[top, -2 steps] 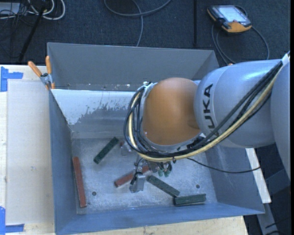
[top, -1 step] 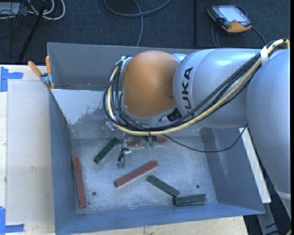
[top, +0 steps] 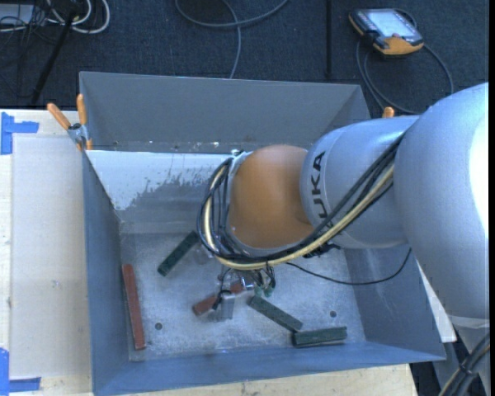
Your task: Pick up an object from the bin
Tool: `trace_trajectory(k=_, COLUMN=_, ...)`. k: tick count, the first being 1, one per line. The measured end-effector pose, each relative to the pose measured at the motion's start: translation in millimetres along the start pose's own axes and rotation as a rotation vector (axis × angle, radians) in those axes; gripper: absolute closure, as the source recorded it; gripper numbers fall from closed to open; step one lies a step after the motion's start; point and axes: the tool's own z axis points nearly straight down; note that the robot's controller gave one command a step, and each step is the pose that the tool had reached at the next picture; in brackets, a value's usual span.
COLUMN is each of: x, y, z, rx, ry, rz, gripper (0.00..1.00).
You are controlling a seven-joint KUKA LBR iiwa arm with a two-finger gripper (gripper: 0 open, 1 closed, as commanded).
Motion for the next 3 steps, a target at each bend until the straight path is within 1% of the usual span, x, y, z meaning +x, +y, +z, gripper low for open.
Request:
trace_trajectory(k=1, x=6.8, y=-19.2, z=18.8, rx=-0.001, ry=0.0, rz=-0.405, gripper=1.0)
trace_trajectory(k=3, x=7.2, y=-19.4, z=17.3, rx=-0.002, ry=0.0, rz=-0.403, gripper=1.0)
